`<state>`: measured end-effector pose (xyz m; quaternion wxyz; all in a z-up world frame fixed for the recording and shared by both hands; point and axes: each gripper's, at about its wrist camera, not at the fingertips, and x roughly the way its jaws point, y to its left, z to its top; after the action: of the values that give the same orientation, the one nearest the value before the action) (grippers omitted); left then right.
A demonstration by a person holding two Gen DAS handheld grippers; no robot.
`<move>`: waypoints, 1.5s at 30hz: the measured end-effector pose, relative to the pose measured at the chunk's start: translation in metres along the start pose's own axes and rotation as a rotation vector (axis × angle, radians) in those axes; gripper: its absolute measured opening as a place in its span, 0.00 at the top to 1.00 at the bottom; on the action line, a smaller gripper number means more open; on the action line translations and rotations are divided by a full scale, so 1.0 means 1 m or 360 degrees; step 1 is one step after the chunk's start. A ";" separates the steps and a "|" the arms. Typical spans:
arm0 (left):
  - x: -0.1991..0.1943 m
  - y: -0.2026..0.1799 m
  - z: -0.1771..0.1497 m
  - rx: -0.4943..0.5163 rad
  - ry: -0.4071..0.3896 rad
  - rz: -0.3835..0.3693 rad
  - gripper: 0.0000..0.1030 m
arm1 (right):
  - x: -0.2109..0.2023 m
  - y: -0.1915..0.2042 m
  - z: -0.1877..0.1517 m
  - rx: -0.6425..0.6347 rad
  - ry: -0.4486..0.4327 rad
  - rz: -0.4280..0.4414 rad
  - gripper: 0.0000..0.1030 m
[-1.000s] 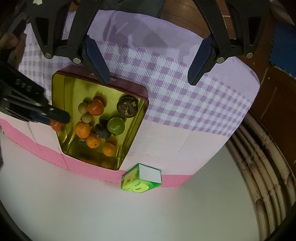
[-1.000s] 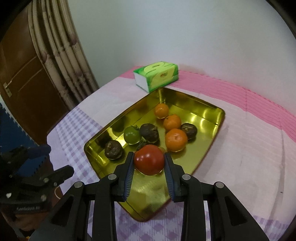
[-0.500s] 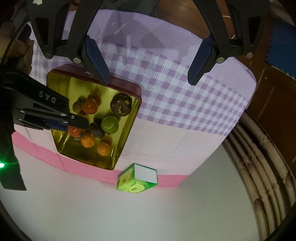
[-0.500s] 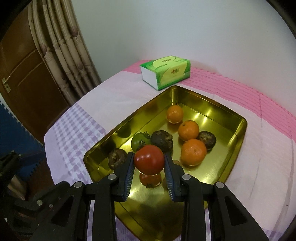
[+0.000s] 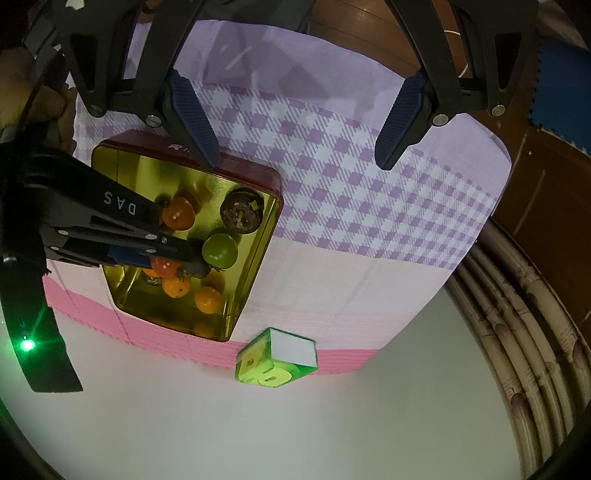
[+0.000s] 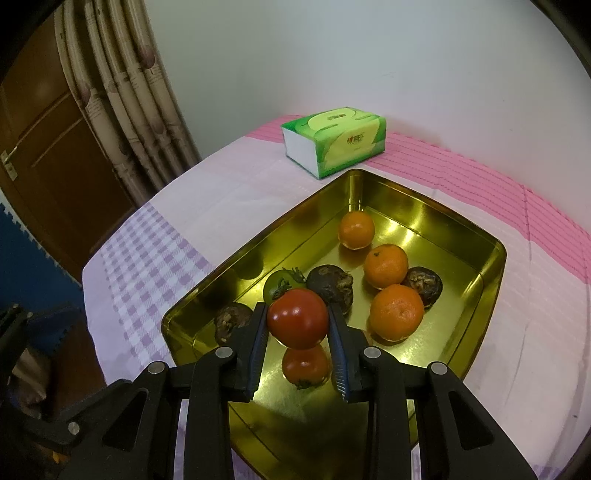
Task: Organize fruits
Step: 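Open the right gripper to drop the red tomato into the tin, then withdraw the open right gripper from the tin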
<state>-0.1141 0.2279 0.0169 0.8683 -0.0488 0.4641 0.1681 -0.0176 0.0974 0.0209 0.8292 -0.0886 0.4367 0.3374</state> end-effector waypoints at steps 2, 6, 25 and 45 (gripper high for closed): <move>0.001 -0.001 0.000 0.0010 0.0001 0.0001 0.19 | 0.000 0.001 0.001 -0.0001 -0.0007 -0.0006 0.68; 0.000 -0.002 0.000 0.0027 -0.0001 0.0001 0.19 | -0.001 0.002 0.003 -0.0003 -0.0020 -0.0002 0.68; -0.004 -0.005 0.001 0.0035 -0.0045 -0.0018 0.19 | -0.051 0.010 -0.004 -0.0048 -0.0269 -0.0147 0.48; -0.090 0.002 0.013 -0.0073 -0.0478 -0.0102 0.02 | -0.175 0.008 -0.065 -0.0058 -0.0663 -0.0409 0.27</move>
<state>-0.1509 0.2111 0.0987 0.9315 -0.0577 0.3233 0.1562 -0.1343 -0.0090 0.1205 0.9358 -0.0869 0.2351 0.2480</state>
